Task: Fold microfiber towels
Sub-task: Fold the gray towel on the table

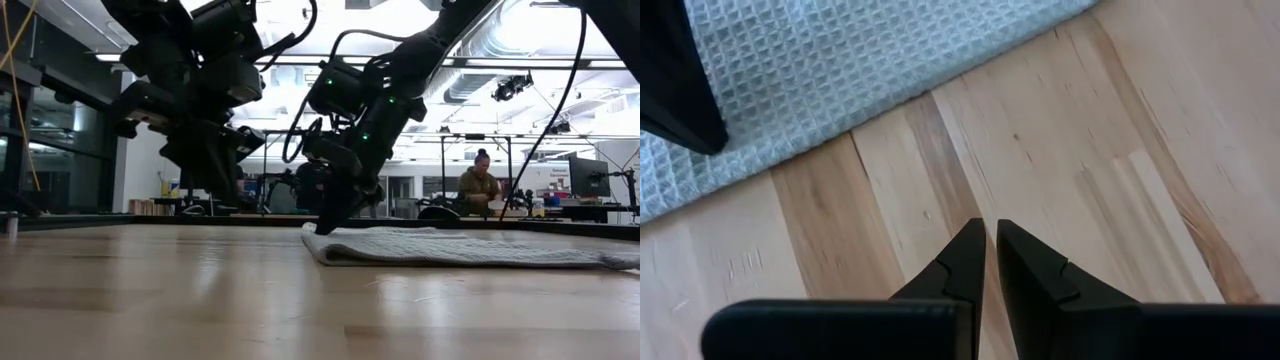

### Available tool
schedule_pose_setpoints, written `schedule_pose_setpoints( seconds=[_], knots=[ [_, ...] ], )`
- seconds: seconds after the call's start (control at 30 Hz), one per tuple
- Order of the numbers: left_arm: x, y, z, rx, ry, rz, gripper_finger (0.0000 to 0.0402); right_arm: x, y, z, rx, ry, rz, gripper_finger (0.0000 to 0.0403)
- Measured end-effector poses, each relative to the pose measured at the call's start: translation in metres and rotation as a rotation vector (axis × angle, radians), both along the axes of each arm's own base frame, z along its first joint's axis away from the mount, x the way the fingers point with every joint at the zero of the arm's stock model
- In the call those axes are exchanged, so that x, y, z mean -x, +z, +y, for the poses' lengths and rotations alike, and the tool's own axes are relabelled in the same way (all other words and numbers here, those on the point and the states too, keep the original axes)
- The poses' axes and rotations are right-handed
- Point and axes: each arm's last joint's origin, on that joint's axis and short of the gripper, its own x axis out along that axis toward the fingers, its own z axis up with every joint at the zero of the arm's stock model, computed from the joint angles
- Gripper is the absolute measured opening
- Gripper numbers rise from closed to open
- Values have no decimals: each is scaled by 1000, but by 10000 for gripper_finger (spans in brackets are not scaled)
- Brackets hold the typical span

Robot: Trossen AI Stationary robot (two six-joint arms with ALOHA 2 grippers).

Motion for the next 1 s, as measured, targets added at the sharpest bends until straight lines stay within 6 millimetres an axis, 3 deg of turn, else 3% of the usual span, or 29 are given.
schedule_pose_setpoints(
  seconds=[0.23, 0.43, 0.63, 0.8, 1.0],
  knots=[
    [-2, 2, 0, -4, -5, -32, 31, -4, 11, -3, -70, 43, -100, 2],
    [-1, 3, 1, -27, 10, -29, 31, 2, 37, -12, -66, 31, -151, 2],
    [-7, 20, 7, -98, 14, -111, 31, 22, 62, -43, -7, -53, -147, 2],
    [-16, 32, 45, -40, 78, -141, 31, 49, 63, -87, -66, -97, -89, 2],
    [-13, 50, 97, 16, 298, -189, 31, 89, 55, -129, -156, -121, 11, 2]
  ],
)
